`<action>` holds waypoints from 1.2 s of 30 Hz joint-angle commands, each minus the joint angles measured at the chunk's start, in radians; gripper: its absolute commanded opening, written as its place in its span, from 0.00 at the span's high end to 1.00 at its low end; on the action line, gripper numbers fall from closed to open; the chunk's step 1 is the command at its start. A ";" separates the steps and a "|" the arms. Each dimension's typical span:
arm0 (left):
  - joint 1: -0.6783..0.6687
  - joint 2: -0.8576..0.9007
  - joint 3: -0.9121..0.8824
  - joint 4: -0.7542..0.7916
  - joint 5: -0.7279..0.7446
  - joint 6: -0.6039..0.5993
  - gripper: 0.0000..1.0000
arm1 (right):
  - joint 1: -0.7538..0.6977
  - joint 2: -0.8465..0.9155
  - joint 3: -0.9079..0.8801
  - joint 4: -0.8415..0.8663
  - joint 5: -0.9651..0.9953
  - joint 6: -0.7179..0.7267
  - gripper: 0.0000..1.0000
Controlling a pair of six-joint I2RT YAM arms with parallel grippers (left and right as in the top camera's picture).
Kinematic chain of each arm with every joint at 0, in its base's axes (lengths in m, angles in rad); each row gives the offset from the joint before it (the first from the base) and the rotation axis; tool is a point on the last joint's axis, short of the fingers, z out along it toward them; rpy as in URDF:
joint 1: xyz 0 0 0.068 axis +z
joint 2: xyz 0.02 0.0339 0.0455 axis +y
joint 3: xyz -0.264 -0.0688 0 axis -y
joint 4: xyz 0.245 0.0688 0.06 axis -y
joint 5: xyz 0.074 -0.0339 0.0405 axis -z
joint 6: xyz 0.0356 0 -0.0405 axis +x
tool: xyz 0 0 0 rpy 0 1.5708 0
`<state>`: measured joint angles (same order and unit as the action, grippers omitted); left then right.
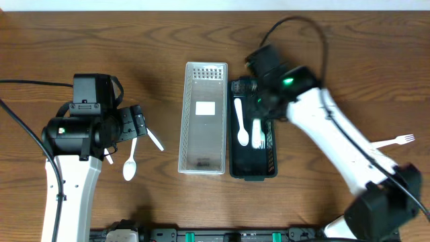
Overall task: Pack container
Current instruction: 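Carry the white fork into the black basket and release, then move the right gripper to the last white fork and grasp it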
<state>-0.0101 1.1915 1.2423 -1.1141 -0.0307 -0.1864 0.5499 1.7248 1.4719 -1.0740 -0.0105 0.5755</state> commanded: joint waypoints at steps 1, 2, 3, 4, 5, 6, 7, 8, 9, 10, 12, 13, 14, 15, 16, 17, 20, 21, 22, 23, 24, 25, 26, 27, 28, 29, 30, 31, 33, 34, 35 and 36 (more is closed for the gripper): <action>0.005 0.006 0.010 0.000 -0.012 0.001 0.07 | 0.043 0.047 -0.064 0.023 0.027 0.120 0.99; 0.005 0.006 0.007 0.000 -0.012 0.001 0.07 | 0.052 0.058 -0.084 0.043 0.026 0.120 0.99; 0.005 0.006 0.004 0.000 -0.012 0.001 0.07 | 0.058 0.068 -0.099 0.059 0.026 0.120 0.99; 0.005 0.006 0.003 -0.002 -0.012 0.001 0.07 | 0.062 0.077 -0.111 0.077 0.025 0.120 0.98; 0.005 0.006 0.002 -0.003 -0.012 0.001 0.07 | 0.065 0.086 -0.121 0.094 0.024 0.120 0.97; 0.005 0.006 0.002 -0.003 -0.012 0.001 0.07 | 0.066 0.093 -0.126 0.105 0.025 0.119 0.94; 0.005 0.006 0.002 -0.003 -0.012 0.001 0.07 | 0.067 0.097 -0.127 0.112 0.025 0.119 0.87; 0.005 0.006 0.002 -0.003 -0.012 0.001 0.07 | 0.066 0.102 -0.127 0.121 0.025 0.119 0.85; 0.005 0.006 0.002 -0.003 -0.012 0.001 0.07 | 0.066 0.102 -0.127 0.128 0.026 0.118 0.85; 0.005 0.006 0.002 -0.003 -0.012 0.001 0.07 | 0.066 0.102 -0.127 0.137 0.025 0.114 0.84; 0.005 0.006 0.002 -0.003 -0.012 0.001 0.07 | 0.066 0.102 -0.127 0.158 0.026 0.107 0.78; 0.005 0.006 0.002 -0.003 -0.012 0.001 0.07 | 0.066 0.102 -0.127 0.167 0.026 0.107 0.78; 0.005 0.006 0.002 -0.003 -0.012 0.001 0.07 | 0.066 0.102 -0.127 0.176 0.026 0.106 0.77; 0.005 0.006 0.002 -0.003 -0.012 0.001 0.07 | 0.065 0.102 -0.127 0.187 0.026 0.099 0.75; 0.005 0.006 0.002 -0.003 -0.012 0.001 0.07 | 0.065 0.102 -0.127 0.198 0.026 0.093 0.66; 0.005 0.006 0.002 -0.003 -0.012 0.001 0.07 | 0.065 0.101 -0.126 0.208 0.026 0.080 0.60; 0.005 0.006 0.002 -0.003 -0.012 0.001 0.07 | 0.053 0.095 -0.103 0.216 0.045 0.029 0.58; 0.005 0.006 0.002 -0.003 -0.012 0.002 0.07 | 0.045 0.088 -0.088 0.212 0.059 0.020 0.58; 0.005 0.006 0.002 -0.003 -0.012 0.002 0.07 | 0.035 0.081 -0.072 0.208 0.080 0.018 0.58; 0.005 0.006 0.002 -0.003 -0.012 0.002 0.07 | 0.018 0.066 -0.051 0.202 0.110 0.018 0.54; 0.005 0.006 0.002 -0.003 -0.012 0.002 0.07 | -0.004 0.050 -0.031 0.197 0.141 0.018 0.49; 0.005 0.006 0.002 -0.003 -0.012 0.002 0.07 | -0.027 0.032 -0.010 0.191 0.164 0.018 0.44; 0.005 0.006 0.002 -0.003 -0.012 0.002 0.07 | -0.059 0.011 0.011 0.186 0.185 0.018 0.40; 0.005 0.006 0.002 -0.003 -0.012 0.002 0.07 | -0.091 -0.011 0.027 0.180 0.196 0.018 0.37; 0.005 0.006 0.002 -0.003 -0.012 0.002 0.07 | -0.135 -0.038 0.041 0.179 0.198 0.019 0.37; 0.005 0.006 0.002 -0.003 -0.012 0.002 0.07 | -0.195 -0.070 0.049 0.176 0.198 0.041 0.35; 0.005 0.006 0.002 -0.003 -0.012 0.002 0.06 | -0.244 -0.092 0.050 0.172 0.198 0.072 0.32; 0.005 0.006 0.002 -0.003 -0.012 0.002 0.07 | -0.298 -0.113 0.050 0.164 0.197 0.105 0.28; 0.005 0.006 0.002 -0.003 -0.012 0.002 0.07 | -0.428 -0.143 0.050 0.137 0.193 0.170 0.18; 0.005 0.006 0.002 -0.003 -0.012 0.002 0.07 | -0.490 -0.149 0.050 0.120 0.193 0.196 0.14; 0.005 0.006 0.002 -0.003 -0.012 0.002 0.07 | -0.564 -0.150 0.050 0.098 0.193 0.225 0.11; 0.005 0.006 0.002 -0.003 -0.012 0.002 0.07 | -0.627 -0.150 0.049 0.078 0.188 0.246 0.09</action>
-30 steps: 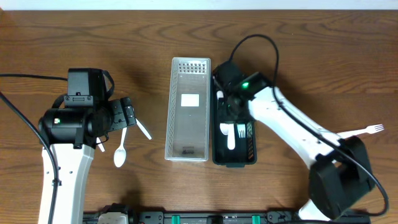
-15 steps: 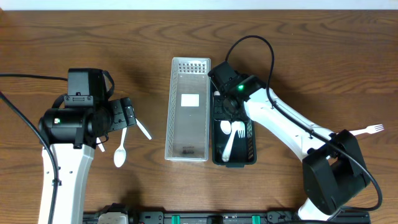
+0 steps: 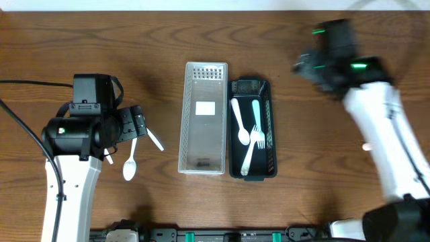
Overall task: Pack container
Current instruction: 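Move the right gripper to the last white fork and grasp it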
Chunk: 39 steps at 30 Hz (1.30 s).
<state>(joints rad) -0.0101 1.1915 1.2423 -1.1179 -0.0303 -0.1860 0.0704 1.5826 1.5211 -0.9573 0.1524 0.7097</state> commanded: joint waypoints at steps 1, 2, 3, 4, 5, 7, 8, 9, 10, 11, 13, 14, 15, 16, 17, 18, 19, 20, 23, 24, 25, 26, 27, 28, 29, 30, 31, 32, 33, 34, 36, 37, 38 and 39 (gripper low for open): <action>0.005 0.006 0.002 0.001 -0.013 0.001 0.07 | -0.211 -0.002 -0.001 -0.060 0.023 0.127 0.06; 0.005 0.006 0.002 0.001 -0.013 0.001 0.07 | -0.278 0.007 -0.001 -0.084 0.023 0.136 0.04; 0.005 0.006 0.002 0.001 -0.013 0.001 0.07 | -0.333 0.017 -0.001 -0.101 0.023 0.135 0.02; 0.005 0.006 0.002 0.001 -0.013 0.001 0.07 | -0.390 0.032 -0.002 -0.117 0.023 0.135 0.01; 0.005 0.006 0.002 0.001 -0.013 0.001 0.07 | -0.436 0.044 -0.003 -0.131 0.023 0.135 0.01; 0.005 0.006 0.002 0.001 -0.013 0.001 0.07 | -0.521 0.078 -0.008 -0.148 0.024 0.134 0.01; 0.005 0.006 0.002 0.001 -0.013 0.001 0.07 | -0.562 0.098 -0.012 -0.150 0.023 0.129 0.01; 0.005 0.006 0.002 0.001 -0.013 0.001 0.07 | -0.592 0.115 -0.016 -0.151 0.023 0.125 0.01; 0.005 0.006 0.002 0.002 -0.013 0.001 0.07 | -0.624 0.137 -0.021 -0.149 0.024 0.116 0.01; 0.005 0.006 0.002 0.002 -0.013 0.001 0.07 | -0.650 0.159 -0.023 -0.147 0.022 0.109 0.01; 0.005 0.006 0.002 0.002 -0.013 0.001 0.07 | -0.693 0.209 -0.024 -0.145 0.015 0.076 0.01; 0.005 0.006 0.002 0.002 -0.013 0.001 0.07 | -0.710 0.237 -0.024 -0.145 0.015 0.061 0.01; 0.005 0.006 0.002 0.003 -0.013 0.001 0.07 | -0.721 0.262 -0.024 -0.145 0.015 0.051 0.01; 0.005 0.006 0.002 0.004 -0.013 0.001 0.07 | -0.730 0.289 -0.024 -0.144 0.016 0.043 0.01; 0.005 0.006 0.002 0.005 -0.013 0.001 0.07 | -0.736 0.313 -0.024 -0.139 0.016 0.034 0.01; 0.005 0.006 0.002 0.005 -0.013 0.001 0.07 | -0.740 0.339 -0.024 -0.130 0.015 0.014 0.01; 0.005 0.006 0.002 0.005 -0.013 0.001 0.07 | -0.741 0.360 -0.024 -0.122 0.016 -0.004 0.01; 0.005 0.006 0.002 0.005 -0.013 0.001 0.07 | -0.741 0.385 -0.024 -0.111 0.015 -0.023 0.01; 0.005 0.006 0.002 0.005 -0.013 0.001 0.07 | -0.739 0.445 -0.024 -0.088 0.015 -0.057 0.02; 0.005 0.006 0.002 0.005 -0.013 0.001 0.07 | -0.738 0.462 -0.024 -0.082 0.015 -0.057 0.01; 0.005 0.006 0.002 0.005 -0.013 0.001 0.07 | -0.737 0.480 -0.024 -0.078 0.014 -0.057 0.02; 0.005 0.006 0.002 0.005 -0.013 0.001 0.07 | -0.736 0.494 -0.024 -0.070 0.007 -0.057 0.02; 0.005 0.006 0.002 0.005 -0.013 0.001 0.07 | -0.736 0.509 -0.024 -0.060 -0.006 -0.058 0.02; 0.005 0.006 0.002 0.005 -0.013 0.001 0.07 | -0.736 0.519 -0.024 -0.053 -0.015 -0.062 0.04; 0.005 0.006 0.002 0.005 -0.013 0.001 0.07 | -0.735 0.531 -0.024 -0.045 -0.024 -0.062 0.04; 0.005 0.006 0.002 0.005 -0.013 0.001 0.07 | -0.735 0.541 -0.025 -0.039 -0.035 -0.064 0.07; 0.005 0.006 0.002 0.005 -0.013 0.000 0.07 | -0.735 0.546 -0.025 -0.033 -0.040 -0.065 0.07; 0.005 0.006 0.002 0.005 -0.012 0.000 0.07 | -0.734 0.548 -0.028 -0.025 -0.045 -0.072 0.08; 0.005 0.006 0.002 0.005 -0.013 0.000 0.07 | -0.731 0.549 -0.034 -0.012 -0.047 -0.079 0.08; 0.005 0.006 0.002 0.005 -0.013 0.000 0.07 | -0.729 0.549 -0.038 -0.003 -0.047 -0.080 0.08; 0.005 0.006 0.002 0.005 -0.013 0.000 0.07 | -0.723 0.550 -0.048 0.012 -0.047 -0.080 0.08; 0.005 0.006 0.002 0.005 -0.012 0.000 0.07 | -0.719 0.550 -0.054 0.021 -0.048 -0.079 0.08; 0.005 0.006 0.002 0.005 -0.013 0.000 0.07 | -0.718 0.550 -0.063 0.029 -0.048 -0.079 0.08; 0.005 0.006 0.002 0.005 -0.013 0.000 0.07 | -0.716 0.550 -0.072 0.034 -0.048 -0.079 0.08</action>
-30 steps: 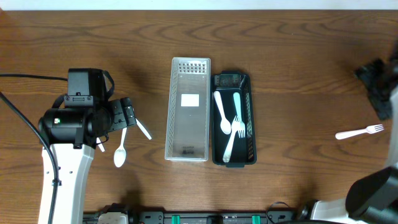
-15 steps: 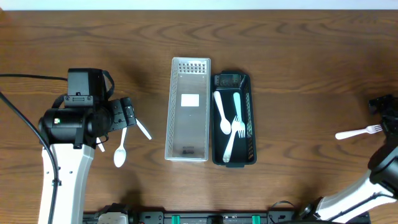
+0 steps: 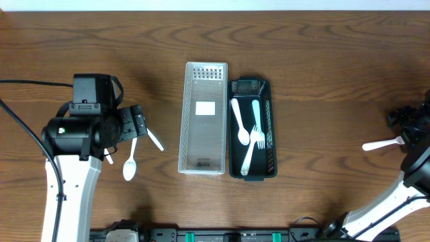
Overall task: Pack container
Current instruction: 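Move the right gripper to the last white fork and grasp it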
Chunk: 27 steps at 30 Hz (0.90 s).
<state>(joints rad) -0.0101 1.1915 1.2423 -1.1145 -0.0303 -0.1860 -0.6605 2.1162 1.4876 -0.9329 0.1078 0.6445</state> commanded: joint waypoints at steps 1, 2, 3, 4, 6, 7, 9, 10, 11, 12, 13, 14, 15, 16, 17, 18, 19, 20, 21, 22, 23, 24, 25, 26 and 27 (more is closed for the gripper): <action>0.005 0.006 0.002 0.001 -0.013 0.000 0.07 | 0.017 0.016 -0.050 0.015 -0.004 -0.013 0.09; 0.005 0.006 0.002 0.001 -0.013 0.001 0.07 | 0.019 0.016 -0.066 0.026 -0.004 -0.013 0.09; 0.005 0.006 0.002 0.002 -0.013 0.000 0.07 | 0.021 0.016 -0.079 0.032 -0.004 -0.013 0.09; 0.005 0.006 0.002 0.002 -0.013 0.001 0.07 | 0.023 0.016 -0.095 0.039 -0.004 -0.010 0.09; 0.005 0.006 0.002 0.002 -0.013 0.001 0.07 | 0.029 0.016 -0.129 0.058 -0.005 -0.003 0.09; 0.005 0.006 0.002 0.002 -0.013 0.001 0.07 | 0.031 0.016 -0.142 0.062 -0.004 0.005 0.09; 0.005 0.006 0.002 0.002 -0.013 0.001 0.07 | 0.032 0.016 -0.167 0.068 -0.007 0.013 0.08; 0.005 0.006 0.002 0.002 -0.013 0.001 0.07 | 0.032 0.016 -0.179 0.069 -0.008 0.013 0.08; 0.005 0.006 0.002 0.002 -0.013 0.001 0.07 | 0.032 0.016 -0.192 0.071 -0.008 0.013 0.08; 0.005 0.006 0.002 0.002 -0.013 0.001 0.07 | 0.032 0.016 -0.203 0.074 -0.007 0.013 0.08; 0.005 0.006 0.002 0.002 -0.013 0.001 0.07 | 0.032 0.016 -0.212 0.079 -0.007 0.013 0.08; 0.005 0.006 0.002 0.001 -0.013 0.001 0.07 | 0.032 0.016 -0.220 0.084 -0.007 0.013 0.08; 0.005 0.006 0.002 0.002 -0.013 0.001 0.07 | 0.032 0.016 -0.230 0.092 -0.008 0.013 0.09; 0.005 0.006 0.002 0.001 -0.013 0.001 0.07 | 0.032 0.016 -0.237 0.095 -0.008 0.013 0.11; 0.005 0.006 0.002 0.001 -0.013 0.001 0.07 | 0.032 0.016 -0.243 0.099 -0.008 0.013 0.13; 0.005 0.006 0.002 0.001 -0.013 0.001 0.07 | 0.032 0.016 -0.246 0.100 -0.008 0.013 0.15; 0.005 0.006 0.002 0.001 -0.013 0.001 0.07 | 0.032 0.016 -0.247 0.100 -0.008 0.013 0.19; 0.005 0.006 0.002 0.001 -0.013 0.001 0.07 | 0.032 0.016 -0.247 0.100 -0.008 0.013 0.23; 0.005 0.006 0.002 0.001 -0.013 0.001 0.07 | 0.032 0.016 -0.247 0.100 -0.008 0.013 0.28; 0.005 0.006 0.002 0.001 -0.013 0.001 0.07 | 0.032 0.016 -0.247 0.100 -0.008 0.013 0.33; 0.005 0.006 0.002 0.001 -0.013 0.001 0.07 | 0.032 0.016 -0.247 0.100 -0.011 0.013 0.38; 0.005 0.006 0.002 0.001 -0.013 0.001 0.07 | 0.032 0.016 -0.247 0.100 -0.011 0.013 0.42; 0.005 0.006 0.002 0.001 -0.013 0.001 0.07 | 0.032 0.016 -0.247 0.100 -0.011 0.013 0.45; 0.005 0.006 0.002 0.001 -0.013 0.001 0.07 | 0.032 0.016 -0.247 0.100 -0.011 0.013 0.48; 0.005 0.006 0.002 0.001 -0.013 0.001 0.07 | 0.032 0.016 -0.247 0.101 -0.011 0.013 0.51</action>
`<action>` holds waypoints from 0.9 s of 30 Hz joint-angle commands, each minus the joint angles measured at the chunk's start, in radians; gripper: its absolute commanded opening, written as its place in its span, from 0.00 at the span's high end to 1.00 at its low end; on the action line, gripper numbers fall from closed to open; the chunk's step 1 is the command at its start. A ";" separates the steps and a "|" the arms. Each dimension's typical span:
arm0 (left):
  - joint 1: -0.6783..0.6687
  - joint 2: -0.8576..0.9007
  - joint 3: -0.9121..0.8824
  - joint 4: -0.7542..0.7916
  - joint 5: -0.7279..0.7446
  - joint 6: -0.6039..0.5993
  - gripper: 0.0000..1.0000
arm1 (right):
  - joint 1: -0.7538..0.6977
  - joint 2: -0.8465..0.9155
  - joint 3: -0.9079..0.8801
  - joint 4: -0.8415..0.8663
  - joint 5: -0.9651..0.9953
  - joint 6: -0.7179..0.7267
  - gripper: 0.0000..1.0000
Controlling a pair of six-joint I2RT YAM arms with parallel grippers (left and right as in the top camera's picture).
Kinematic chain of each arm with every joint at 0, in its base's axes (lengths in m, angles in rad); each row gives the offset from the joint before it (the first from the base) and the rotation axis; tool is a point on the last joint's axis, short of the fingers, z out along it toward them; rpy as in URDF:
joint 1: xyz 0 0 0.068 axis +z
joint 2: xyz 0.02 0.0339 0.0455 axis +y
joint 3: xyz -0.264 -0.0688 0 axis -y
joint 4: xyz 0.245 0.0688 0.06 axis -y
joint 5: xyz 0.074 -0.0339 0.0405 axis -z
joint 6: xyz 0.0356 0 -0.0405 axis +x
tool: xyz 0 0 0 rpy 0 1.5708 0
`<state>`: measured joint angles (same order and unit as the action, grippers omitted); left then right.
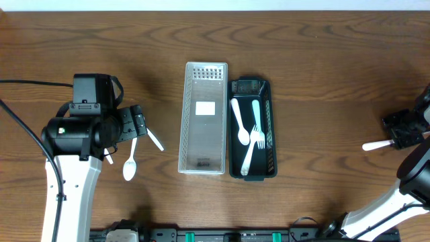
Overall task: Pack container
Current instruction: 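Move the right gripper to the last white fork and grasp it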
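Note:
The black mesh container point(269, 145) stands right of centre with a white spoon point(237, 122), a white fork point(258, 125) and another white utensil point(249, 158) lying in it. Near the right edge lies a white fork point(377, 144). My right gripper point(402, 130) sits over its right end, jaws apparently open. At the left, my left gripper point(134, 126) hangs open over the handle of a white spoon point(129, 167). A white utensil point(155, 140) sticks out beside it.
A clear, perforated plastic tray point(183, 144) with a white label stands against the black container's left side. Black cables run off the left edge. The right arm's white link point(411, 165) rises from the lower right corner.
My right gripper has moved a little down the picture, from just above the fork's right end onto it. The fork, the left arm and the containers have not moved.
My right gripper was over the black container, with a spoon and fork lying there. Then it was away at the back right, and a third white utensil lay in the container. Later it was at the right edge near the loose fork, and now over it.

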<state>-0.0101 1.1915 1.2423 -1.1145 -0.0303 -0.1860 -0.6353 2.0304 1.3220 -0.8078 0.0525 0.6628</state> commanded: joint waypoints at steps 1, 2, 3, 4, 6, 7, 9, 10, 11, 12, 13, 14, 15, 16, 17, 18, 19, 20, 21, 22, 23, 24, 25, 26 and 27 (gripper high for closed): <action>0.005 0.006 0.002 0.001 -0.012 0.001 0.07 | 0.006 0.102 -0.082 -0.024 0.045 -0.006 0.55; 0.005 0.006 0.002 0.001 -0.013 0.001 0.07 | 0.006 0.102 -0.082 -0.025 0.045 -0.006 0.59; 0.005 0.006 0.002 0.001 -0.013 0.001 0.07 | 0.006 0.102 -0.082 -0.025 0.044 -0.006 0.62; 0.005 0.006 0.002 0.001 -0.013 0.001 0.07 | 0.006 0.102 -0.082 -0.025 0.044 -0.006 0.65; 0.005 0.006 0.002 0.001 -0.013 0.001 0.07 | 0.006 0.102 -0.082 -0.024 0.044 -0.006 0.70; 0.005 0.006 0.002 0.001 -0.013 0.001 0.07 | 0.006 0.102 -0.082 -0.024 0.044 -0.006 0.71; 0.005 0.006 0.002 0.001 -0.013 0.001 0.07 | 0.006 0.102 -0.082 -0.025 0.044 -0.006 0.77; 0.005 0.006 0.002 0.001 -0.013 0.001 0.07 | 0.006 0.102 -0.082 -0.026 0.044 -0.006 0.80; 0.005 0.006 0.002 0.001 -0.013 0.001 0.07 | 0.006 0.102 -0.082 -0.026 0.044 -0.006 0.84; 0.005 0.006 0.002 0.001 -0.013 0.001 0.07 | 0.006 0.102 -0.082 -0.026 0.044 -0.006 0.88; 0.005 0.006 0.002 0.001 -0.013 0.001 0.07 | 0.007 0.102 -0.082 -0.026 0.044 -0.006 0.89; 0.005 0.006 0.002 0.001 -0.013 0.001 0.07 | 0.007 0.102 -0.081 -0.029 0.044 -0.006 0.89; 0.005 0.006 0.002 0.001 -0.013 0.001 0.07 | 0.008 0.101 -0.081 -0.032 0.044 -0.006 0.90; 0.005 0.006 0.002 0.001 -0.013 0.001 0.07 | 0.008 0.101 -0.080 -0.041 0.043 -0.006 0.92; 0.005 0.006 0.002 0.001 -0.013 0.001 0.07 | 0.008 0.101 -0.079 -0.050 0.041 -0.017 0.94; 0.005 0.006 0.002 0.001 -0.013 0.001 0.07 | 0.008 0.100 -0.079 -0.053 0.040 -0.036 0.99; 0.005 0.006 0.002 0.001 -0.013 0.001 0.07 | 0.008 0.096 -0.079 -0.053 0.041 -0.044 0.99; 0.005 0.006 0.002 0.001 -0.013 0.001 0.07 | 0.010 0.086 -0.079 -0.052 0.053 -0.043 0.99; 0.005 0.006 0.002 0.001 -0.013 0.001 0.07 | 0.012 0.072 -0.079 -0.050 0.063 -0.043 0.99; 0.005 0.006 0.002 0.001 -0.013 0.001 0.07 | 0.016 0.053 -0.079 -0.045 0.073 -0.043 0.99; 0.005 0.006 0.002 0.001 -0.013 0.001 0.07 | 0.024 0.025 -0.079 -0.035 0.077 -0.048 0.99; 0.005 0.006 0.002 0.001 -0.013 0.001 0.07 | 0.034 -0.005 -0.078 -0.023 0.076 -0.057 0.99; 0.005 0.006 0.002 0.001 -0.013 0.001 0.07 | 0.049 -0.046 -0.077 -0.010 0.075 -0.069 0.99; 0.005 0.006 0.002 0.001 -0.013 0.001 0.07 | 0.065 -0.085 -0.075 0.000 0.075 -0.079 0.99; 0.005 0.006 0.002 0.001 -0.013 0.001 0.07 | 0.085 -0.126 -0.072 0.010 0.073 -0.093 0.99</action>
<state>-0.0101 1.1915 1.2423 -1.1145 -0.0303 -0.1860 -0.6010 1.9747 1.2655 -0.8089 0.1024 0.6167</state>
